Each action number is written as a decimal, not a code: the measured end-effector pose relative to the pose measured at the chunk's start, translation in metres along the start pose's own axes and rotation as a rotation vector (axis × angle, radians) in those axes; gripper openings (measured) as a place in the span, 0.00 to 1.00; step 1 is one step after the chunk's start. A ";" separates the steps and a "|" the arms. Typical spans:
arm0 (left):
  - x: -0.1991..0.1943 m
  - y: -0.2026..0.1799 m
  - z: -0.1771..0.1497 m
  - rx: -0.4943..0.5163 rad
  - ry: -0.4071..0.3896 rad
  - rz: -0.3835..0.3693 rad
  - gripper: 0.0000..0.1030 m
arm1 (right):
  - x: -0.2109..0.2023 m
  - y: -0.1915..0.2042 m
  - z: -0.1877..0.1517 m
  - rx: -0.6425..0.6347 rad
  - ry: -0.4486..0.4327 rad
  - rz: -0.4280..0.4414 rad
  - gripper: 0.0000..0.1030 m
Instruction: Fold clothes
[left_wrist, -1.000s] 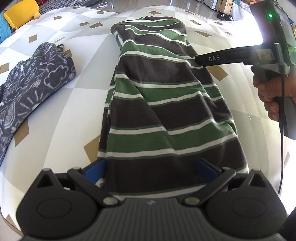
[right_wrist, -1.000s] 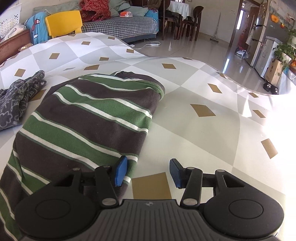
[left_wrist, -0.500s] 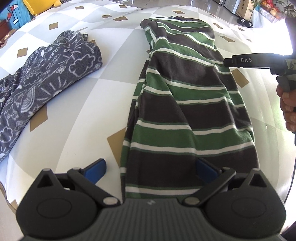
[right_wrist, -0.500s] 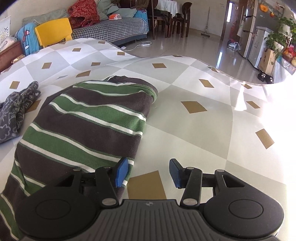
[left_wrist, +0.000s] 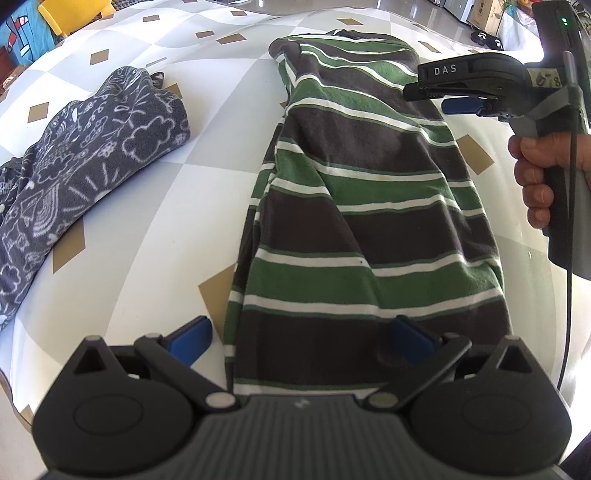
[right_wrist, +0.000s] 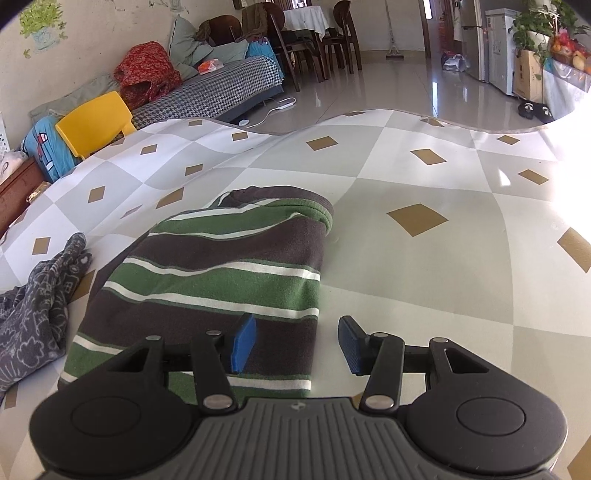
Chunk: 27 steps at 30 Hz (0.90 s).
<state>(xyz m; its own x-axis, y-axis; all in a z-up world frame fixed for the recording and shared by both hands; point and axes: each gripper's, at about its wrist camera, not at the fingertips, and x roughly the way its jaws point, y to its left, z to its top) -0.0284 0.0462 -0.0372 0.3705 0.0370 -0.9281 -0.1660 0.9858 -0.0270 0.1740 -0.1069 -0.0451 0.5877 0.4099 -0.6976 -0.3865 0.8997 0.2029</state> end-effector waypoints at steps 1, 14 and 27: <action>0.000 0.000 0.000 0.000 -0.001 0.002 1.00 | 0.001 0.001 0.001 0.008 -0.003 0.008 0.46; 0.003 -0.012 0.005 0.021 -0.005 0.008 1.00 | 0.012 0.031 -0.008 -0.142 -0.065 -0.059 0.09; -0.002 -0.019 0.009 0.027 -0.044 0.017 1.00 | -0.011 -0.005 -0.014 -0.183 -0.029 -0.301 0.04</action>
<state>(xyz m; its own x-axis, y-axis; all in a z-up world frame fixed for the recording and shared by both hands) -0.0179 0.0286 -0.0313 0.4075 0.0598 -0.9112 -0.1477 0.9890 -0.0011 0.1591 -0.1179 -0.0478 0.7139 0.1368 -0.6868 -0.3122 0.9400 -0.1372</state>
